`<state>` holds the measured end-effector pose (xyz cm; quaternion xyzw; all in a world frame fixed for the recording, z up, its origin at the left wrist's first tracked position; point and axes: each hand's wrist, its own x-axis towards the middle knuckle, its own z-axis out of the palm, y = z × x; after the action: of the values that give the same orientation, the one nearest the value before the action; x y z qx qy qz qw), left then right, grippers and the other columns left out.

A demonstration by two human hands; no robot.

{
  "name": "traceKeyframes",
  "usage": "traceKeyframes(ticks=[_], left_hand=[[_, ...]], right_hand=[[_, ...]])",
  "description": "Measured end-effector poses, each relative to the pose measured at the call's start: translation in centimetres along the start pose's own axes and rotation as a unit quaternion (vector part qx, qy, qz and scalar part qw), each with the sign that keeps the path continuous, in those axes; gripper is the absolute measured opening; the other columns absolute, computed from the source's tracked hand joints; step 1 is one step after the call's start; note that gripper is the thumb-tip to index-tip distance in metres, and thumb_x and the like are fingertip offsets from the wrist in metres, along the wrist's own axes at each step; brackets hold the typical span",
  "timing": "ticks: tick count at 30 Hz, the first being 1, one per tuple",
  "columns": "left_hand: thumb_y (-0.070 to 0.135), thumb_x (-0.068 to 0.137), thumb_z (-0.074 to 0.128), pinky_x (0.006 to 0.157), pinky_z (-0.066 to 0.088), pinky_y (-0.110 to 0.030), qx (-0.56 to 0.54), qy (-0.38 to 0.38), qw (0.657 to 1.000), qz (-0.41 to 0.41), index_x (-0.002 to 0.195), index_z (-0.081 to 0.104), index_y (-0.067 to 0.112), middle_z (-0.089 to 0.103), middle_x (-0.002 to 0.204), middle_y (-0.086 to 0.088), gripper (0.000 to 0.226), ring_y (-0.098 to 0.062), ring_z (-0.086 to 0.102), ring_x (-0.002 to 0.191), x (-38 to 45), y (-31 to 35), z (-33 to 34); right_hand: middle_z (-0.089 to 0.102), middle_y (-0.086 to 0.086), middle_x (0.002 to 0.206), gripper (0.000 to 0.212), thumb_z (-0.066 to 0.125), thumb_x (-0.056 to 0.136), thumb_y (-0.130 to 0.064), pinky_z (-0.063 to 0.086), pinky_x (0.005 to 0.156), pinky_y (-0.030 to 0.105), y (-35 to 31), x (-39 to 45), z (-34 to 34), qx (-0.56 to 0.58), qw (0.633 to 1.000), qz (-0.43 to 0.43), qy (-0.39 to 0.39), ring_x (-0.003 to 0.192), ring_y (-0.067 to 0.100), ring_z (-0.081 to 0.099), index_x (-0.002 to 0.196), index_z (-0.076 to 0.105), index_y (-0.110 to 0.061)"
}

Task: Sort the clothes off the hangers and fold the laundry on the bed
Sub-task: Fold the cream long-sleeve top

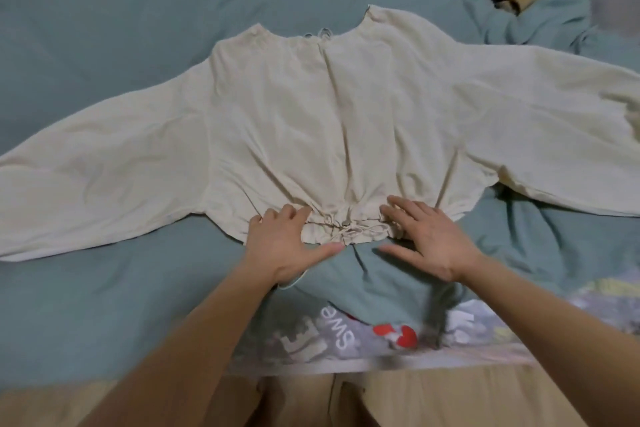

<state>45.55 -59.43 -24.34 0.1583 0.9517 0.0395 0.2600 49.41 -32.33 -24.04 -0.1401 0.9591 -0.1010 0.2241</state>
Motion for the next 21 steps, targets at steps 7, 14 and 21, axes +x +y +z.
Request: traceKeyframes(ticks=[7, 14, 21], left_hand=[[0.032, 0.063, 0.081, 0.064, 0.045, -0.036, 0.135, 0.12, 0.983, 0.017, 0.137, 0.05, 0.015, 0.063, 0.087, -0.005, 0.082, -0.028, 0.059, 0.071, 0.7, 1.6, 2.3], [0.02, 0.097, 0.039, 0.078, 0.037, -0.03, 0.169, -0.037, 0.983, 0.055, 0.148, 0.027, 0.034, 0.057, 0.127, -0.003, 0.054, -0.024, 0.056, 0.115, 0.1, 1.7, -0.7], [0.061, 0.086, 0.054, 0.096, 0.045, -0.038, 0.007, -0.209, 0.978, -0.004, 0.131, 0.055, 0.027, 0.056, 0.133, 0.001, 0.056, -0.022, 0.055, 0.117, 0.1, 3.1, -5.5]], right_hand=[[0.064, 0.008, 0.092, 0.03, 0.037, 0.08, -0.015, 0.052, 0.059, 0.034, 1.9, -0.1, 0.9, -0.048, 0.986, -0.081, 0.139, 0.077, 0.028, 0.062, 0.093, 0.063, -0.008], [0.067, 0.006, 0.096, 0.037, 0.028, 0.075, -0.015, 0.043, 0.058, 0.03, 1.2, -2.8, -0.3, -0.1, 0.99, -0.056, 0.086, 0.084, 0.027, 0.067, 0.092, 0.061, -0.014], [0.065, 0.006, 0.1, 0.027, 0.041, 0.097, -0.047, 0.037, 0.075, 0.033, 0.4, -2.7, -4.5, -0.002, 0.995, 0.006, -0.096, 0.097, 0.028, 0.059, 0.104, 0.05, -0.023]])
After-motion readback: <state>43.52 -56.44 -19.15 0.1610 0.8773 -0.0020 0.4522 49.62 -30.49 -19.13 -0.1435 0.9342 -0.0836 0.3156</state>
